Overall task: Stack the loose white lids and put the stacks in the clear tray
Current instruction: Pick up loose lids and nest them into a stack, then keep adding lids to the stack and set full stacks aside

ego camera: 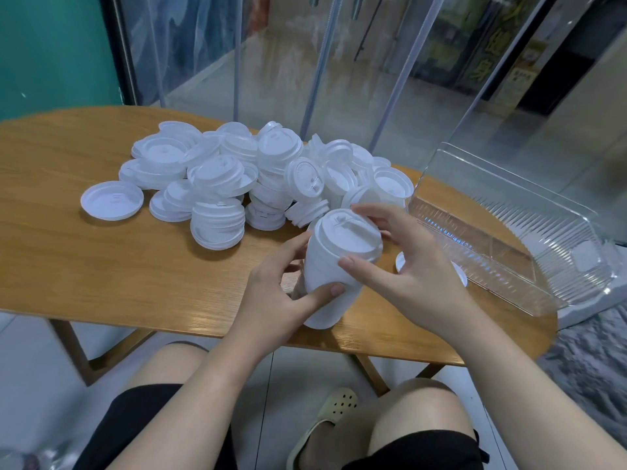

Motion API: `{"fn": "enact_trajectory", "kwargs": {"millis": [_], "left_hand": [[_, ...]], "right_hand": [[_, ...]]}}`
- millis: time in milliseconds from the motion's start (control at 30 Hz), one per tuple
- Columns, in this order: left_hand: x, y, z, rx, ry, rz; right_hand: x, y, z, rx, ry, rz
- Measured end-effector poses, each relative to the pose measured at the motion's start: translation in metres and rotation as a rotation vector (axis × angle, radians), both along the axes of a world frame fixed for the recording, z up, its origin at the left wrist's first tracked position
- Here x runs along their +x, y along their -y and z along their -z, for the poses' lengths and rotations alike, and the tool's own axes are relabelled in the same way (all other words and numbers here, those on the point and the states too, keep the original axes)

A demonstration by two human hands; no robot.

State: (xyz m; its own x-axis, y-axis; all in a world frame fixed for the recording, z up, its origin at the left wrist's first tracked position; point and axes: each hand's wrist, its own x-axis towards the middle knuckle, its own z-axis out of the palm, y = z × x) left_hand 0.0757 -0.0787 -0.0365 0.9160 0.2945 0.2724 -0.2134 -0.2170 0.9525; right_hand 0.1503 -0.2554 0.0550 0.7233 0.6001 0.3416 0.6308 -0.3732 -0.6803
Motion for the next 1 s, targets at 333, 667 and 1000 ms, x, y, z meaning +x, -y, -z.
{"fn": "enact_trajectory", "kwargs": {"millis": [333, 667, 1000], "left_hand": [[-0.004, -0.005, 0.003, 0.050, 0.009, 0.058], [-0.016, -0.008, 0.025, -0.206, -0.159, 0.002], [-0.034, -0.021, 0.013, -0.147, -0.229, -0.026]], "right_hand": [[-0.001, 0.005, 0.018, 0.087, -0.199, 0.008], [-0.027, 0.002, 0.050, 0.369, -1.045, 0.297], [-0.045, -0.044, 0.040, 0.383, -1.144, 0.194]]}}
